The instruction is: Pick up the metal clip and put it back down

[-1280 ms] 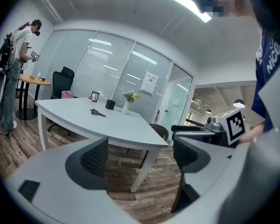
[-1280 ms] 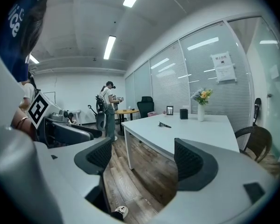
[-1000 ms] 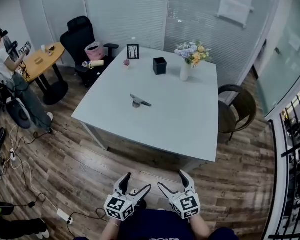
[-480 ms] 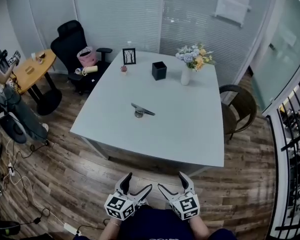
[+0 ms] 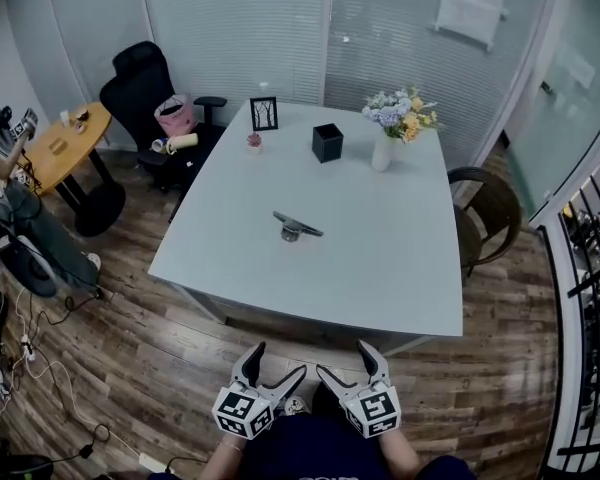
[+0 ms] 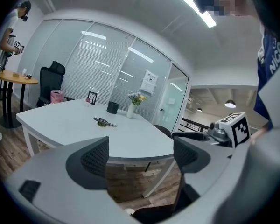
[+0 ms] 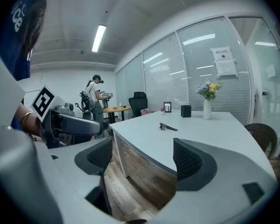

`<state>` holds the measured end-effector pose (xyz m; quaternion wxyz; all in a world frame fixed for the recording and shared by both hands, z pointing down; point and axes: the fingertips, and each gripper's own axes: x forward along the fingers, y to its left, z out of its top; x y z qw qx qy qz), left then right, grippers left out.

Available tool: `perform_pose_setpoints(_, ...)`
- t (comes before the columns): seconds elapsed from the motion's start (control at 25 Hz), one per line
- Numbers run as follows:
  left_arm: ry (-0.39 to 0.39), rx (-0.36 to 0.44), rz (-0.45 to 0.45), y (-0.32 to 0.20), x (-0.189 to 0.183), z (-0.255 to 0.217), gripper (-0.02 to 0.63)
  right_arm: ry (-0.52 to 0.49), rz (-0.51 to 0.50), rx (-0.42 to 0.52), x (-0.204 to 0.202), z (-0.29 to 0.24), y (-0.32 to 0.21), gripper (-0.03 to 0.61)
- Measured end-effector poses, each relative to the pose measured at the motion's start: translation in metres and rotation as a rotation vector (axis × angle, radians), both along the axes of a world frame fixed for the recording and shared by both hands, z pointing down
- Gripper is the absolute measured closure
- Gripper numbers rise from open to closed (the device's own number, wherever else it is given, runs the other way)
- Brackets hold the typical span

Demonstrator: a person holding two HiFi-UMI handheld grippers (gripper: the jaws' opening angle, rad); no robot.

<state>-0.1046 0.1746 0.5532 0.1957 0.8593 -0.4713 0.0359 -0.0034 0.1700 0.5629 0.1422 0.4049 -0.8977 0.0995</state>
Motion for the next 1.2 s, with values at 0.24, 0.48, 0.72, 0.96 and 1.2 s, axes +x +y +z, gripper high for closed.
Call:
perform_pose_setpoints(0.24,-0.013,-0.002,-0.055,-0.018,-0.010,0.002,0.183,-0.003,-0.014,0.017,-0.003,-0.001,-0.032,0.178)
perform_pose_setpoints(0.48,-0.003,-0.033,-0.137,-0.052,-0.021,0.009,0.184,-0.005,-0.074,0.011,-0.007,-0.001,-0.075,0.187)
perform_pose_setpoints(0.72,-0.034,-0.046,-0.165,-0.098,-0.018,0.011,0.184,0.004,-0.117,0.004,-0.006,0.000,-0.131,0.189)
perform_pose_setpoints(0.96,-0.042,-0.058,-0.204,-0.150,-0.016,0.008,0.184,0.012,-0.154,-0.008,-0.005,0.000,-0.189,0.189)
perform_pose_setpoints(1.2,-0.017,-0.036,-0.272,-0.190,-0.022,-0.001,0.184,0.009,-0.207,-0.009,-0.009,0.000,-0.230,0.196)
